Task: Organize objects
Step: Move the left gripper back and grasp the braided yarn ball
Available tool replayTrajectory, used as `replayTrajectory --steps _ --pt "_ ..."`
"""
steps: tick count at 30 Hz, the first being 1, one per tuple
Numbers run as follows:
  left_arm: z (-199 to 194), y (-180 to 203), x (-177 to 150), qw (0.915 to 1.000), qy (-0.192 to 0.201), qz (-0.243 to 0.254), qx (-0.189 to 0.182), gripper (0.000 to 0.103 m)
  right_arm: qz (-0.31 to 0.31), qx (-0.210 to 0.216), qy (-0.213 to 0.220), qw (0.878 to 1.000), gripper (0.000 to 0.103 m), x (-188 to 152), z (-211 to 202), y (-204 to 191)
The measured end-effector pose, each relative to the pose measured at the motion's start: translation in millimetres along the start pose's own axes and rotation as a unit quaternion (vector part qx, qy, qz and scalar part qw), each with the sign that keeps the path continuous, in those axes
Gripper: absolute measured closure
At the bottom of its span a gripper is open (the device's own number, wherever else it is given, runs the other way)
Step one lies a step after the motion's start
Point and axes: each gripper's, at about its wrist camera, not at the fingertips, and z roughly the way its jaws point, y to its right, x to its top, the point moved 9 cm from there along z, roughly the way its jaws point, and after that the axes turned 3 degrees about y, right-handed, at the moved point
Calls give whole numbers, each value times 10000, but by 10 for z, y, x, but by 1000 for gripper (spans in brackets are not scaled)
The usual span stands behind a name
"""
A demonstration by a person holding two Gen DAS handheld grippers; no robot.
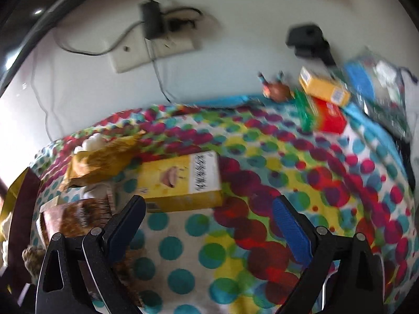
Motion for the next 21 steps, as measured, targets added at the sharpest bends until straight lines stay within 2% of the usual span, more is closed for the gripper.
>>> replayTrajectory --steps 3,9,13,17,21 --pt "130 9 -22 10000 -50 -57 -23 17 13 -10 -150 9999 6 -38 50 18" --pt "368 -124 -87 9995 -166 -219 134 17 -338 79 -5 9994 5 -26 -5 -128" --pt "447 -132 -53 9995 -117 -212 191 18 -396 128 -82 9991 3 -38 29 -161" --pt "481 -92 -16 9995 -134 -262 146 30 -363 151 -167 9991 3 -56 59 -153" --pt "495 -71 0 9995 -156 -251 114 33 -410 123 -118 9990 3 -52 39 -170"
